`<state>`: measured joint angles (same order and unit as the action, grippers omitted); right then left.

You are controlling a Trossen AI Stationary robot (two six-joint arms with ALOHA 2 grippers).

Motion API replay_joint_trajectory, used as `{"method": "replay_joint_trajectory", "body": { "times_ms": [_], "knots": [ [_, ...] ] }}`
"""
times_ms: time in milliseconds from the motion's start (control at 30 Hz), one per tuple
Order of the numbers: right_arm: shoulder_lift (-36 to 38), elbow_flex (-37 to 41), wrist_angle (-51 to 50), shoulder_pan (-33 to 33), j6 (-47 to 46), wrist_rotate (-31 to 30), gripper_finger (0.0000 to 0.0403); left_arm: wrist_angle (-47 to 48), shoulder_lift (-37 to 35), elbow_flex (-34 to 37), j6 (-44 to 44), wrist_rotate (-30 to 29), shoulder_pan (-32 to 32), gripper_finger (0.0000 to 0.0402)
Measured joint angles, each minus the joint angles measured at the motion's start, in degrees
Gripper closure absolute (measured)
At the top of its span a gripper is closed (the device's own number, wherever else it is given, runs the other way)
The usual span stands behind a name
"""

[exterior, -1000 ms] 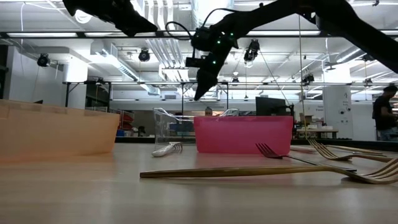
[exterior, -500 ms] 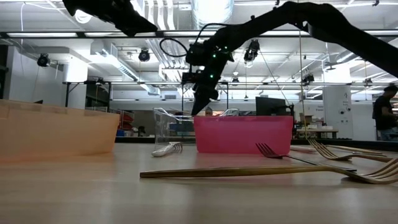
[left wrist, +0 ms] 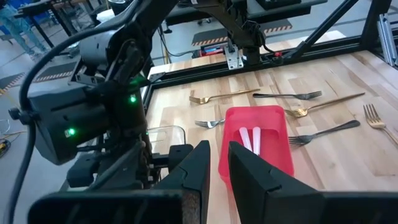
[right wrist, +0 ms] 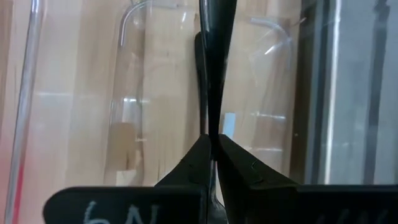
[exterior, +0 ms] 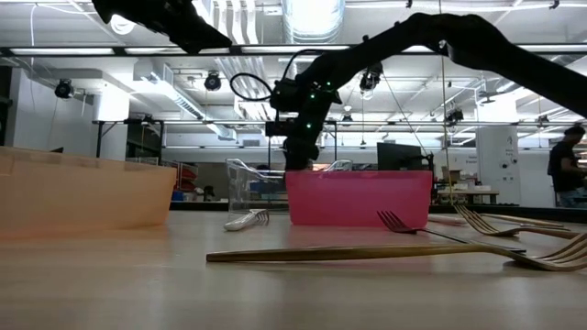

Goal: Sort silverware by color (type)
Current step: Put the black fork into the transparent bin

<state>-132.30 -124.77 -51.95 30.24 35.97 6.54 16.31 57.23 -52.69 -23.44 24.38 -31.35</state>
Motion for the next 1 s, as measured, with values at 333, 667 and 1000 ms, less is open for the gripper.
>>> {"method": "replay_joint_trajectory", "body": {
  "times_ms": [333, 667, 1000],
  "knots": [
    [-0.27, 0.02, 0.45, -0.22, 0.41, -0.26, 0.0394, 0.00, 0.00, 0.02, 0.00, 0.00, -0.02, 0.0361],
    [-0.27, 0.24, 3.39, 0.15, 0.68, -0.56, 0.0394, 0.00, 0.00, 0.00, 0.00, 0.02, -0.02, 0.0361],
    [-0.27, 0.99, 3.47, 1.07, 0.69, -0.68, 0.0394, 0.01, 0.00, 0.02, 0.00, 0.07, 0.02, 0.0361]
  ]
}}
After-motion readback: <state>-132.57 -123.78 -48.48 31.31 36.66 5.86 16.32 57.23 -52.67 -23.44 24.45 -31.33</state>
